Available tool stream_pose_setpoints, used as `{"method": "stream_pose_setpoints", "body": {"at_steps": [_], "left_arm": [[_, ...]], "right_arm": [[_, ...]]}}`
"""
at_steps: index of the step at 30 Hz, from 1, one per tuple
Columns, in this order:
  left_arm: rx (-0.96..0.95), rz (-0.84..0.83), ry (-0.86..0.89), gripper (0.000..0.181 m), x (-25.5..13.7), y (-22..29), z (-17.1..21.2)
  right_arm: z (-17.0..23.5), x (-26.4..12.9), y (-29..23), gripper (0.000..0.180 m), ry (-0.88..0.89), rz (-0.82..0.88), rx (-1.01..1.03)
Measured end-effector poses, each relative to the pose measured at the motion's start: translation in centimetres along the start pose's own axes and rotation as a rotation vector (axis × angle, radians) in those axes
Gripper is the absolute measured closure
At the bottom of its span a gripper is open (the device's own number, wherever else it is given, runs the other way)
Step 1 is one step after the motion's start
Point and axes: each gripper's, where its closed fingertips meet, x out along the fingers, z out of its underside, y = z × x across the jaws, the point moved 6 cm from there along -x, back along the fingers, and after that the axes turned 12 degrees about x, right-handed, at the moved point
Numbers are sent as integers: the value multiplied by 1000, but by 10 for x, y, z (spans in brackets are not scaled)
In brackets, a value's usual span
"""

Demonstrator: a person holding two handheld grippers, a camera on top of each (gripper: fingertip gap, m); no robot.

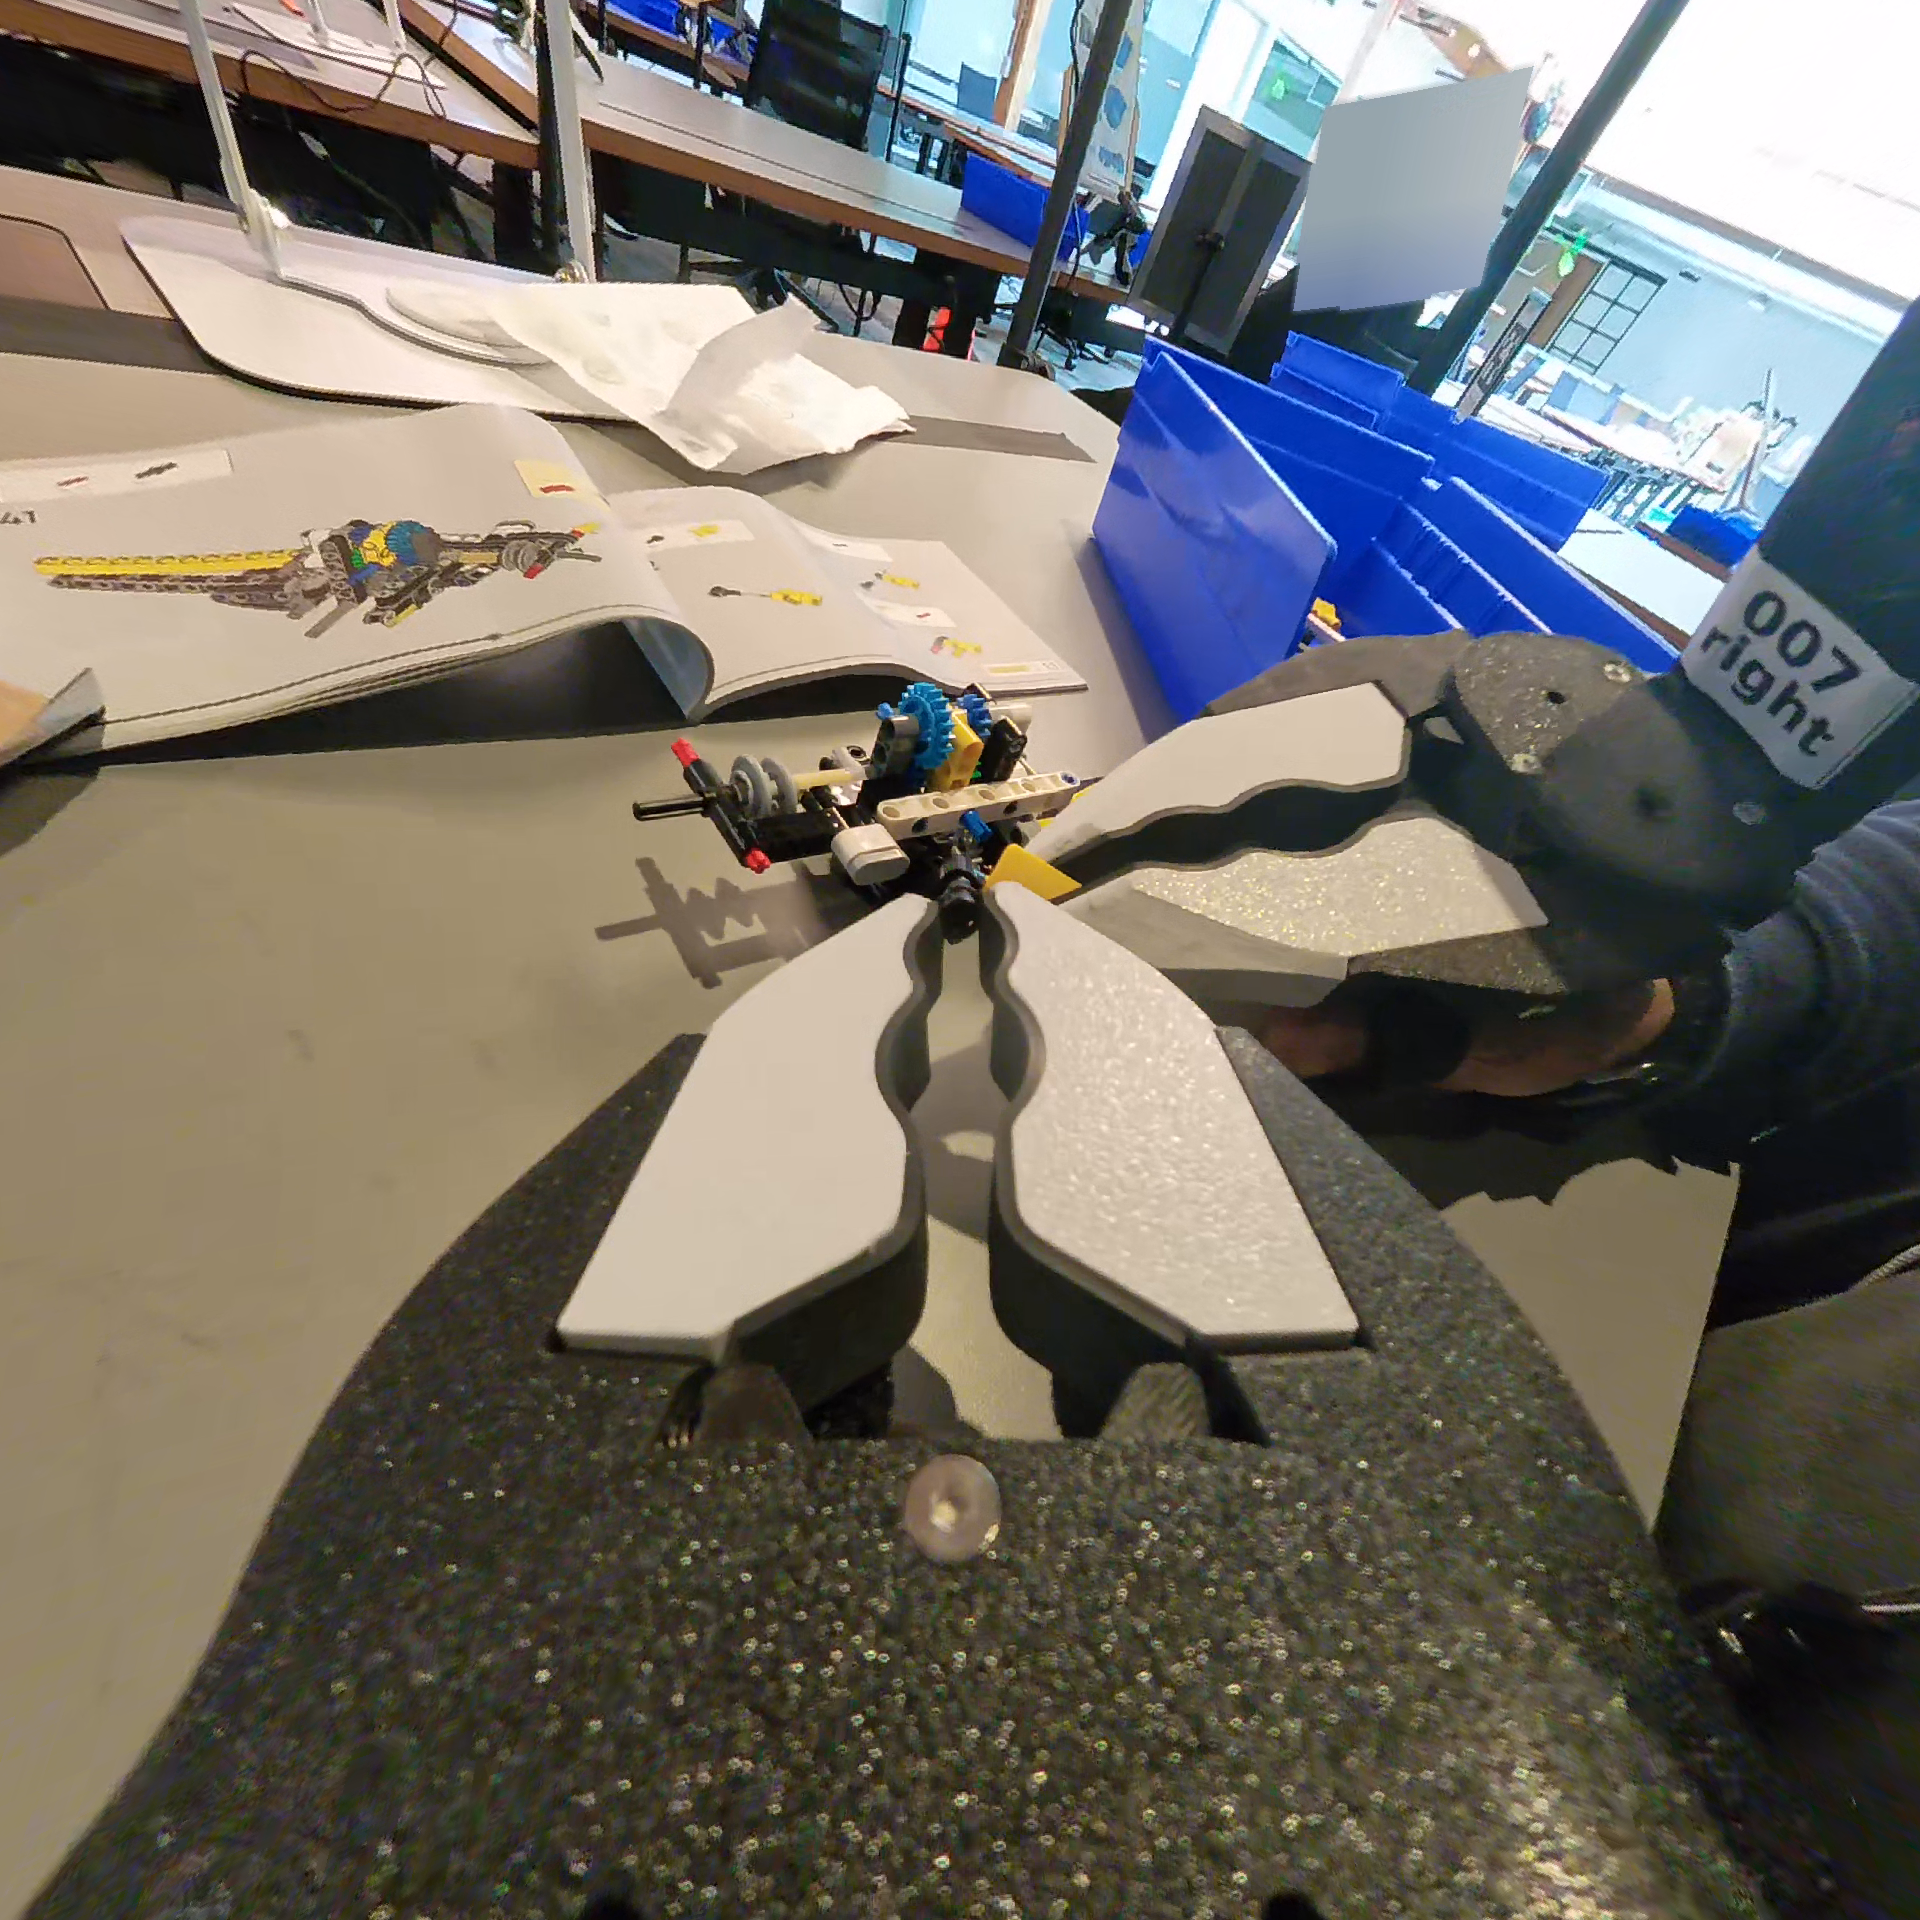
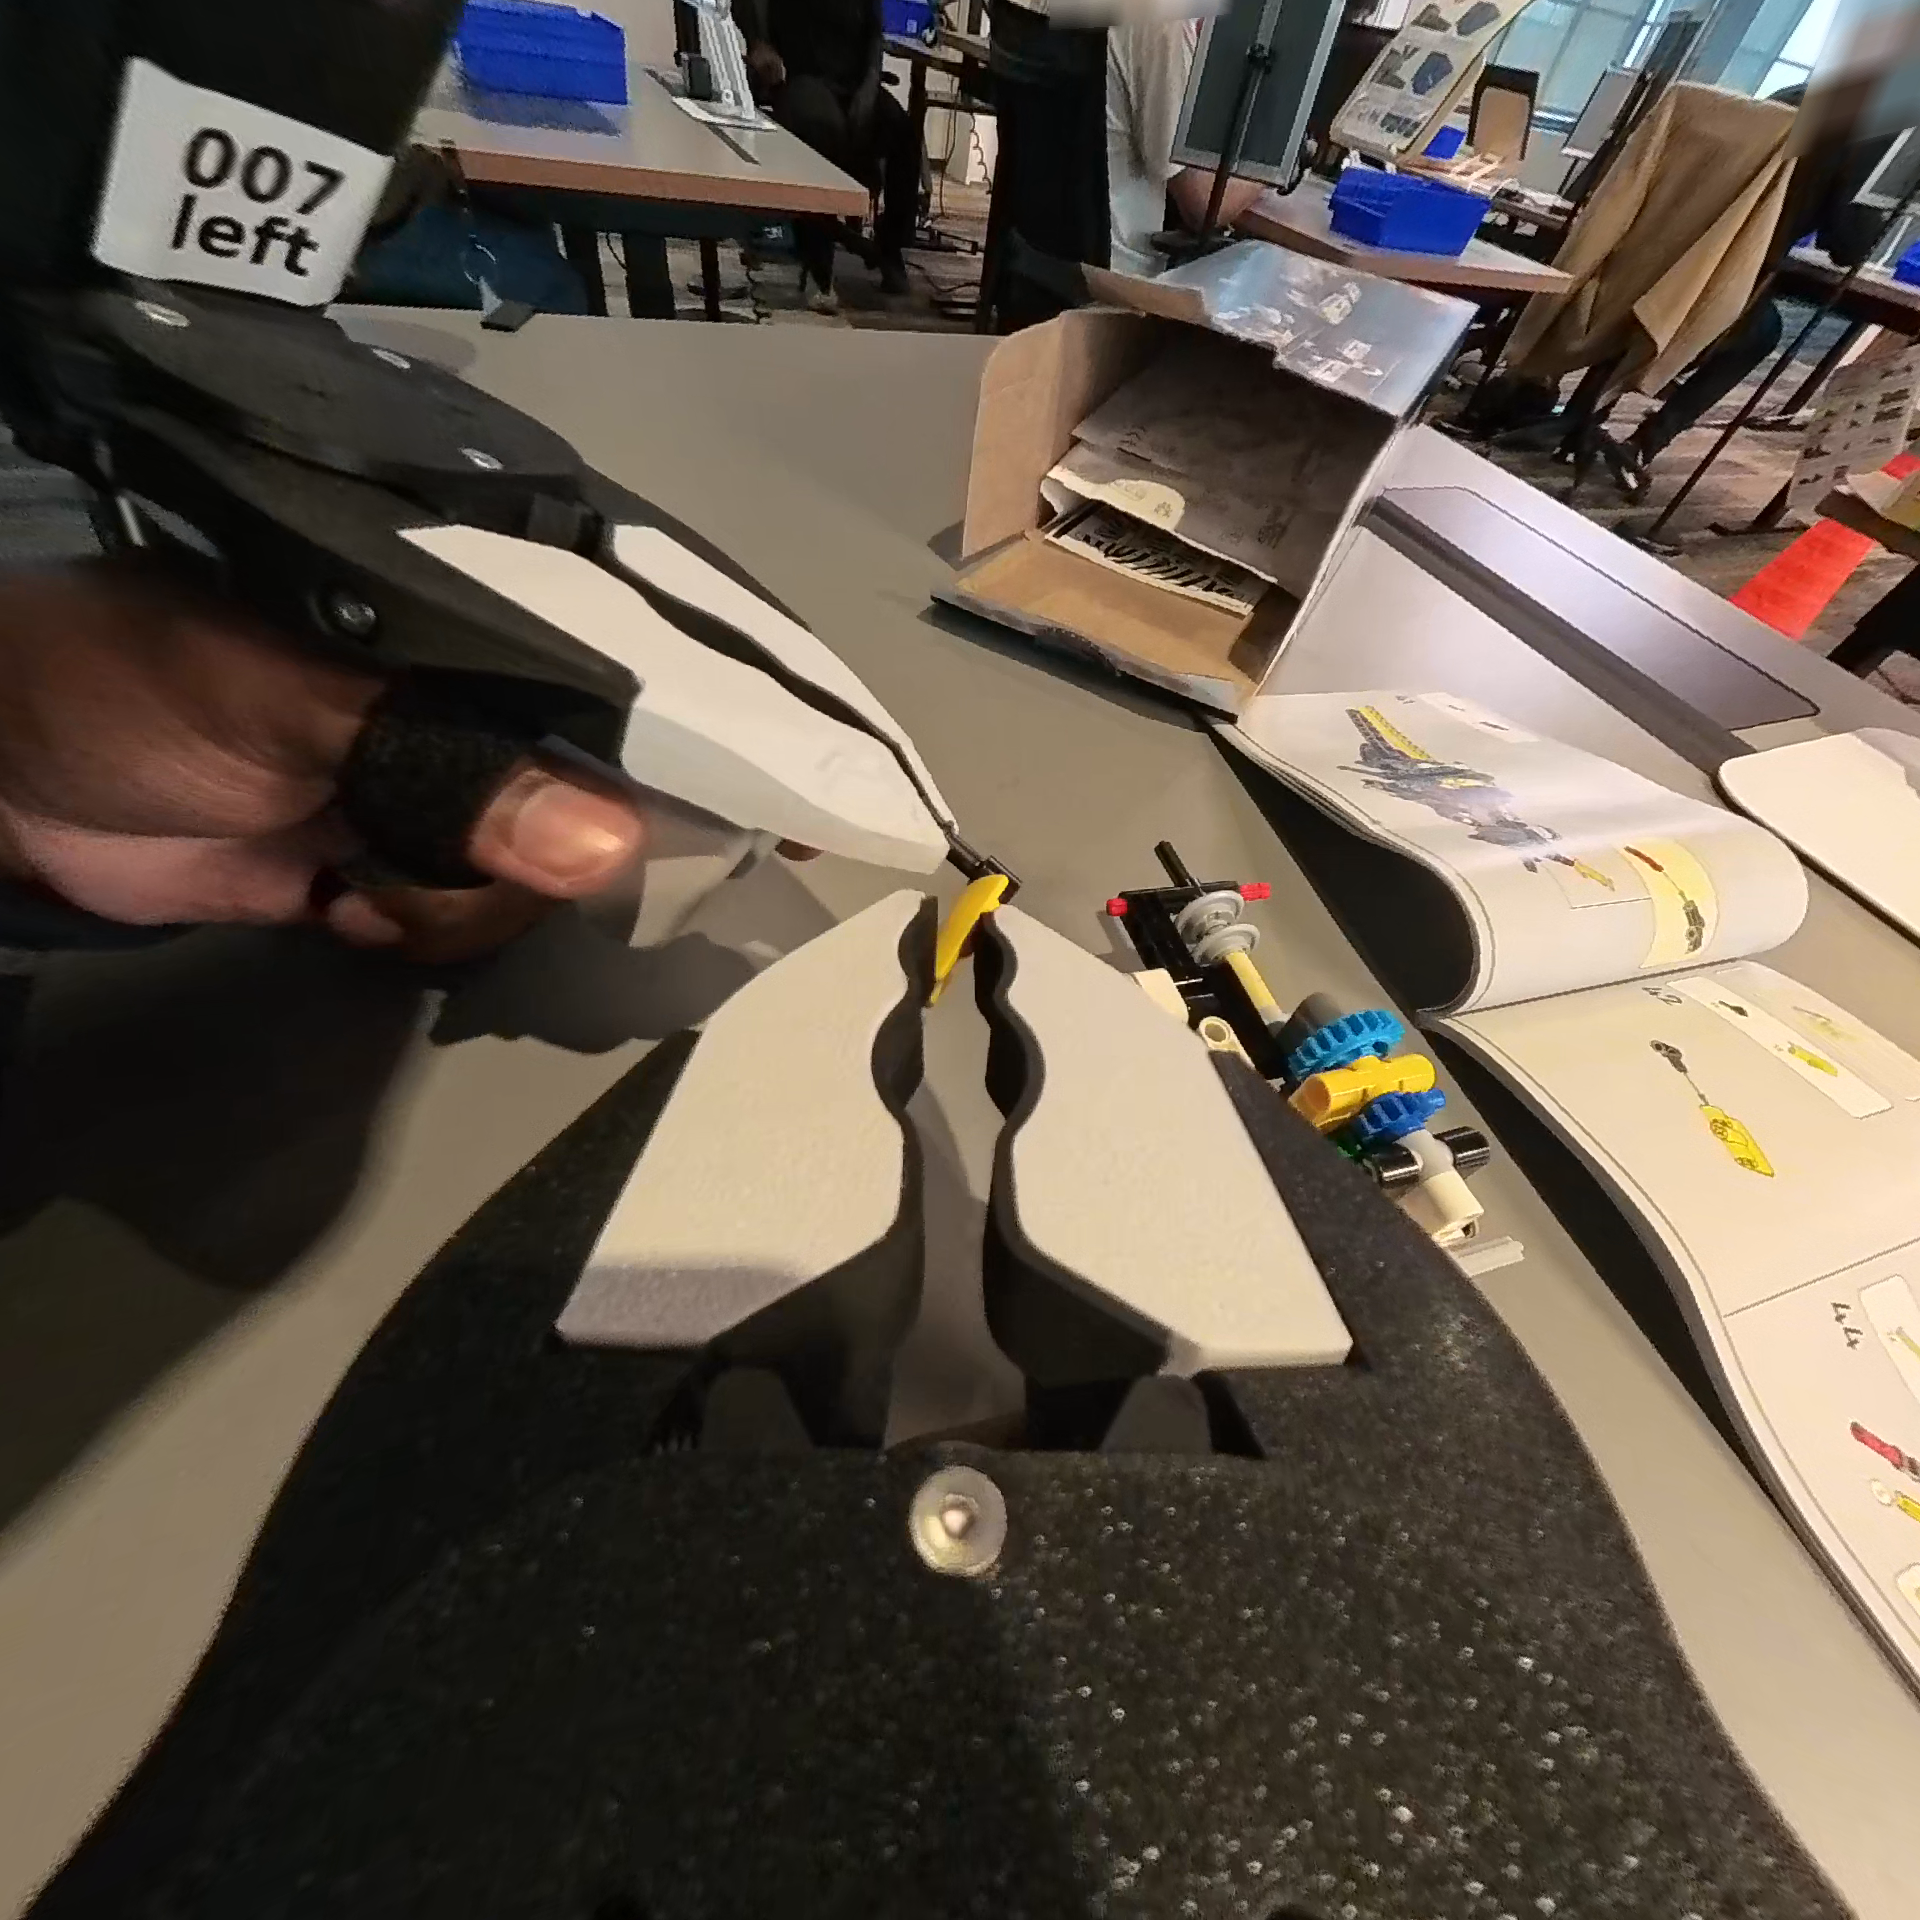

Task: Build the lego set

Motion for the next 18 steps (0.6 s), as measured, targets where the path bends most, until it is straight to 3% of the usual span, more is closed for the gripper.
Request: {"method": "stream_pose_setpoints", "body": {"at_steps": [18], "left_arm": [[-45, 23, 35, 174, -1, -1, -2]], "right_arm": [[-3, 0, 0, 172, 17, 5, -28]]}}
